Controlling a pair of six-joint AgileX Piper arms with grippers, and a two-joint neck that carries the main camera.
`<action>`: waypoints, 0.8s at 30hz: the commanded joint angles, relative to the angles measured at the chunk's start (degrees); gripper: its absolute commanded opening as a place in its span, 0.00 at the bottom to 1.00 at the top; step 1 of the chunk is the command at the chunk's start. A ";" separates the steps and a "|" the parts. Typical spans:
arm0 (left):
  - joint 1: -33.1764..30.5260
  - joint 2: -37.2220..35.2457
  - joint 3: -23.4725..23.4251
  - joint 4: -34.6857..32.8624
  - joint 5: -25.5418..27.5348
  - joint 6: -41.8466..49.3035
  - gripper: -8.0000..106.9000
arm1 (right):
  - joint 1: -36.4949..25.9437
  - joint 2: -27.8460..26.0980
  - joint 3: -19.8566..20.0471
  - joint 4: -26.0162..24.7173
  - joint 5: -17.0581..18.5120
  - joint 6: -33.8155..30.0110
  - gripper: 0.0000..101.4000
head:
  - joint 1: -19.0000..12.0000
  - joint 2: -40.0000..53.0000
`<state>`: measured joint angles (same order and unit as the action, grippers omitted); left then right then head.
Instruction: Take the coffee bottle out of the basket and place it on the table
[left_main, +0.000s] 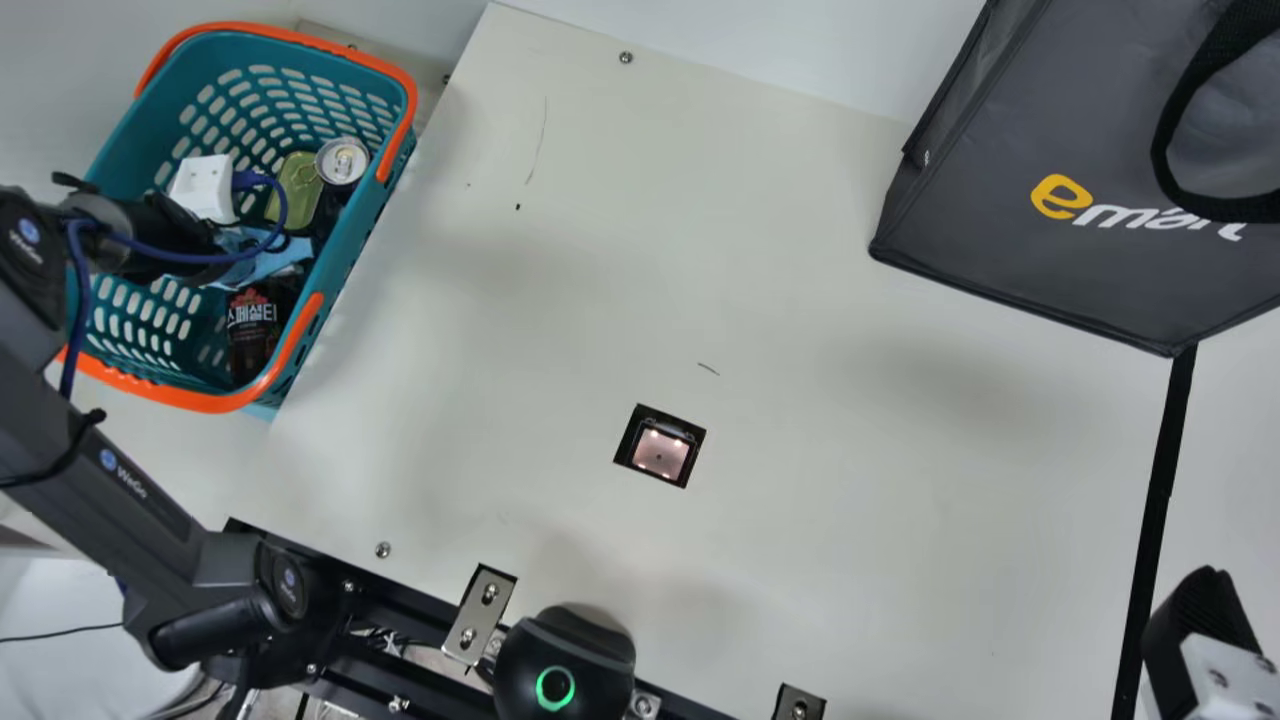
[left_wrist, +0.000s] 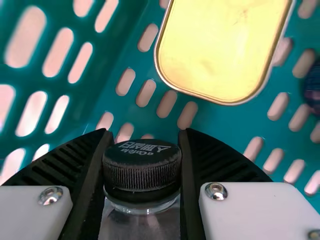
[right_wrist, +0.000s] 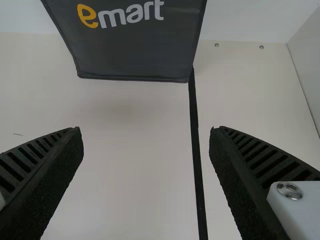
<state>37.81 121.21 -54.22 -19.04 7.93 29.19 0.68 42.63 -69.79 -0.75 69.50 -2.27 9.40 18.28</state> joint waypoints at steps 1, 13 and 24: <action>0.06 -1.48 0.46 0.06 0.70 0.05 0.16 | 0.00 0.00 0.00 0.00 0.00 0.00 0.90 | -1.48 0.14; 0.96 -12.89 4.33 0.02 6.26 0.50 0.16 | 0.00 0.00 0.00 0.00 0.00 0.00 0.90 | -1.48 0.14; 1.44 -24.00 5.27 0.22 13.16 1.25 0.16 | 0.00 0.00 0.00 0.00 0.00 0.00 0.90 | -1.48 0.14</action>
<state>39.20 98.88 -48.98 -18.67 20.30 30.28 0.68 42.63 -69.79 -0.75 69.50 -2.27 9.49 18.28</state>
